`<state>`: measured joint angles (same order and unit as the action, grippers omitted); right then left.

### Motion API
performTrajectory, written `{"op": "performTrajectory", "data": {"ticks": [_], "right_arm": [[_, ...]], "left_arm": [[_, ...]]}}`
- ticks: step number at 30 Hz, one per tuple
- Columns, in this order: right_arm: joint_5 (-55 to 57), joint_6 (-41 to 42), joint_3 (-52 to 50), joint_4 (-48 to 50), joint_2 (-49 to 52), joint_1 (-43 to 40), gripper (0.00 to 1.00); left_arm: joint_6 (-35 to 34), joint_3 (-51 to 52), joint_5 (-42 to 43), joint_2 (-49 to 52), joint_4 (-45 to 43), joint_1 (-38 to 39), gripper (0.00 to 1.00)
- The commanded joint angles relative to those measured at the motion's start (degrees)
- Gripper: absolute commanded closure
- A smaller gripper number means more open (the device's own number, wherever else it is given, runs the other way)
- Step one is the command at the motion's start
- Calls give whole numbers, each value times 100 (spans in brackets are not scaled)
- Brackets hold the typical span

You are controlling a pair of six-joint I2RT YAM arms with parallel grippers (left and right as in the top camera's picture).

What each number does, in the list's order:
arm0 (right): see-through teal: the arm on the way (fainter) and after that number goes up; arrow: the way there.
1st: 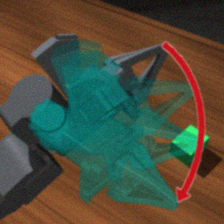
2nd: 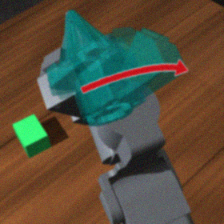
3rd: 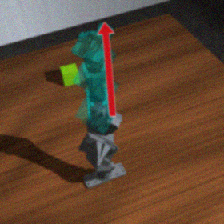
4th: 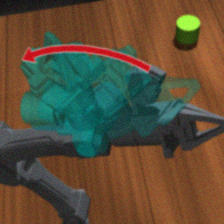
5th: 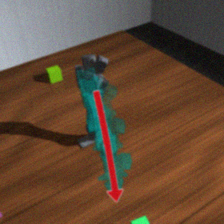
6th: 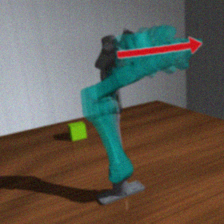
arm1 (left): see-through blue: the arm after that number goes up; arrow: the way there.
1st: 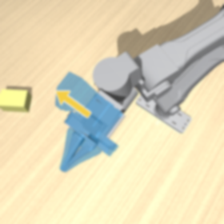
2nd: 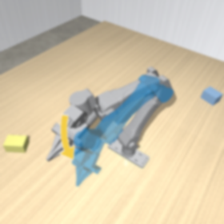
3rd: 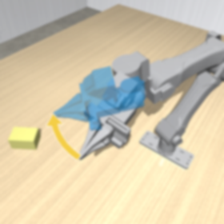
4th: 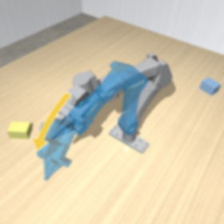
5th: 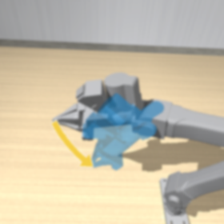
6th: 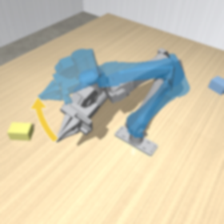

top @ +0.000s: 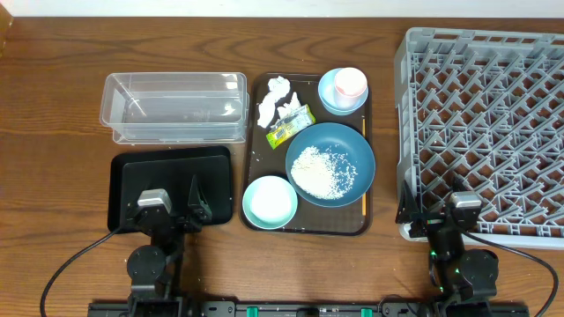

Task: Sort waste into correct bins and load items into the dishwasher rack

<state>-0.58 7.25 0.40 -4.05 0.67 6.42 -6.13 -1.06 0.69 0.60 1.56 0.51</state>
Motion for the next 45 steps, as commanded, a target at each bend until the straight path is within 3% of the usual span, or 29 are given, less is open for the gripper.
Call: {"op": "performTrajectory", "data": {"ticks": [1,38,40,45], "right_arm": [[33,85,-9,-26,-17,42,1],[33,85,-9,-26,-17,42,1],[33,85,-9,-26,-17,42,1],[33,85,-9,-26,-17,42,1]], "left_arm": [[55,83,-153,0,262,-22,5],[55,83,-155,0,223,-24,5],[-197,83,68,0,186,-17,5],[-2369,81,2286,0,-70,-17,5]]}}
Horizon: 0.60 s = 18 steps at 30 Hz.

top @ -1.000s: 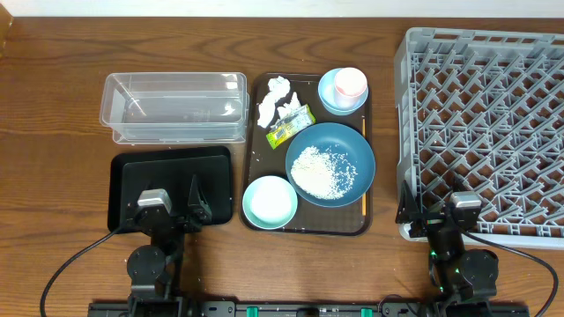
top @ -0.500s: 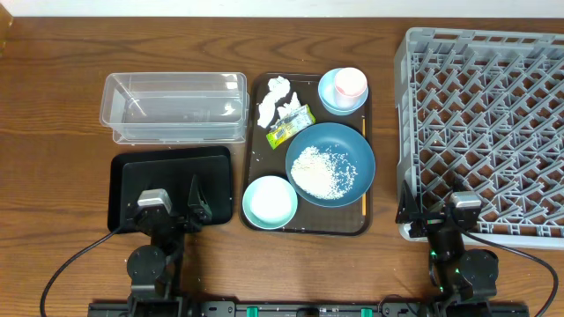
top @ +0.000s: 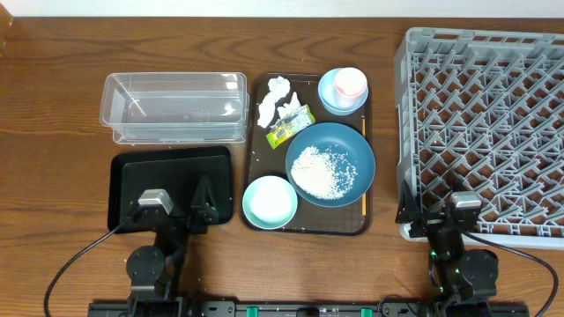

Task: Sort waste into correct bins and load items into the dishwasher rack

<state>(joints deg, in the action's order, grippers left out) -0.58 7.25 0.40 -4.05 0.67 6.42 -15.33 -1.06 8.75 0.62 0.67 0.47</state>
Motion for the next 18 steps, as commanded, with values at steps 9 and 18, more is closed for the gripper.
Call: {"op": "performTrajectory", "data": {"ticks": [9,18], "right_arm": [[33,85,-9,-24,-17,42,1],[33,85,-9,-24,-17,42,1]], "left_arm": [[-2057,-122,2299,-2,-767,-15,5],[-866,-1834,1867,544,404,-20,5]]}}
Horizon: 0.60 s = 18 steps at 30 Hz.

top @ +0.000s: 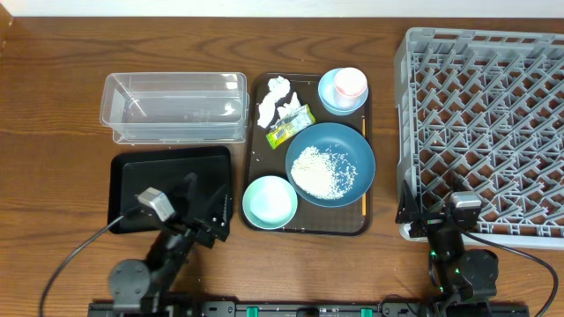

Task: Sort waste into correct bins and load items into the dishwasher rack
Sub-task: 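Move the left gripper over the blue plate of rice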

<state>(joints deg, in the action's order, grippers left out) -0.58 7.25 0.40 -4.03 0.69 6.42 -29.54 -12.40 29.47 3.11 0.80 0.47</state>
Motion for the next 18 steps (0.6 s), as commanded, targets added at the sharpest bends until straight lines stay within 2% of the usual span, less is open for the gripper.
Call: {"op": "performTrajectory", "data": {"ticks": [1,5,8,11,14,18], "right_arm": [[33,85,-9,-28,-20,42,1],[33,85,-9,-28,-20,42,1],[31,85,-9,-28,-20,42,1],[33,85,-9,-28,-20,42,1],[33,85,-9,-28,-20,42,1],[33,85,-9,-28,-20,42,1]], "left_arm": [[774,-1027,-369,540,857,-20,5],[1421,-2424,-1005,1897,2778,-20,5],[1801,-3585,-1005,3185,4083,-17,5],[1838,-4583,-887,4271,5034,-17,5],[1834,-5250,-415,5071,5484,-17,5],[1840,-5493,767,5685,5198,-13,5]]}}
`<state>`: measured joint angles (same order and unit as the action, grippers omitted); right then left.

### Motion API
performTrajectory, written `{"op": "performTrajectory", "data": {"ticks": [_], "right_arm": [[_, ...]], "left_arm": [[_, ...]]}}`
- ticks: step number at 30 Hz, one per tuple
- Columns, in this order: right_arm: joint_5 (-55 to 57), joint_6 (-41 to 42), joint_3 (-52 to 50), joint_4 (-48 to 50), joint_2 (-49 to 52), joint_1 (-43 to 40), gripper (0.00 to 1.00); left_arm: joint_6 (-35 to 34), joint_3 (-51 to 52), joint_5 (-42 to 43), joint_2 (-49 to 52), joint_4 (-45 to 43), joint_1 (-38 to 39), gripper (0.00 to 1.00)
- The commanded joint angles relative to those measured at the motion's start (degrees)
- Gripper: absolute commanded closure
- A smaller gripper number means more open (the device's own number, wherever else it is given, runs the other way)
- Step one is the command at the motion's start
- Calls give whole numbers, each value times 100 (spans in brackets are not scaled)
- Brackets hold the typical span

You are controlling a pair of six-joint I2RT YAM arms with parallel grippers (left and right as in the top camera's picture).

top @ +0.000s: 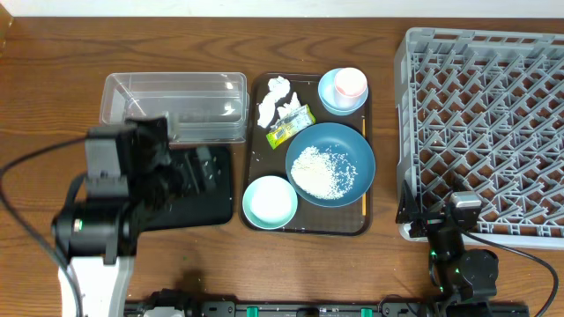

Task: Sort waste into correct bins and load items into the dishwasher rack
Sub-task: 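Move the left gripper over the blue plate of rice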

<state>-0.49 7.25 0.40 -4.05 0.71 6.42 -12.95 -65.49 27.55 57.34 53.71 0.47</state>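
A brown tray [258, 154] holds a blue plate [356, 151] with white rice [322, 171], a pale bowl [269, 202], a pink cup [351, 83] in a small blue bowl [330, 99], crumpled tissues [275, 99] and a green wrapper [291, 125]. My left arm is raised, large and blurred. Its gripper [196, 169] hangs over the black bin [216, 210], fingers apart with nothing between them. My right gripper [408, 209] rests shut at the front left corner of the grey dishwasher rack [485, 114].
A clear plastic bin [176, 104] stands behind the black bin, left of the tray. The left arm's body covers much of the black bin and the table to its left. Cables trail from both arm bases at the front edge.
My left arm has risen from low at the front edge and now looms over the black bin, its gripper further back near the clear bin. Nothing on the tray has moved; the right arm is still.
Both arms first rested at the front edge, the left gripper over the black bin's front. Then the left gripper turned slightly, then tilted right with its fingers spread. Now the left arm is lifted high over the black bin. The right arm and tray items stayed put.
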Motion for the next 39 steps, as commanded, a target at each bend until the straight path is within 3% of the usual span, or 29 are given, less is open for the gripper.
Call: {"op": "performTrajectory", "data": {"ticks": [1,7,16,20,26,34,39], "right_arm": [[24,85,-9,-26,-22,42,1],[24,85,-9,-26,-22,42,1],[24,85,-9,-26,-22,42,1],[24,85,-9,-26,-22,42,1],[24,85,-9,-24,-22,42,1],[24,85,-9,-26,-22,42,1],[24,85,-9,-26,-22,42,1]], "left_arm": [[181,-184,1075,352,-188,-13,5],[247,-398,170,763,-219,269,5],[413,-2667,-1488,2304,1919,1716,5],[199,-2758,-1453,2531,1541,2203,5],[-903,-2758,-1451,2739,1241,2599,5],[-920,-2747,-1377,3093,1021,3281,10],[-922,-2741,-2044,3547,984,3860,9]]}}
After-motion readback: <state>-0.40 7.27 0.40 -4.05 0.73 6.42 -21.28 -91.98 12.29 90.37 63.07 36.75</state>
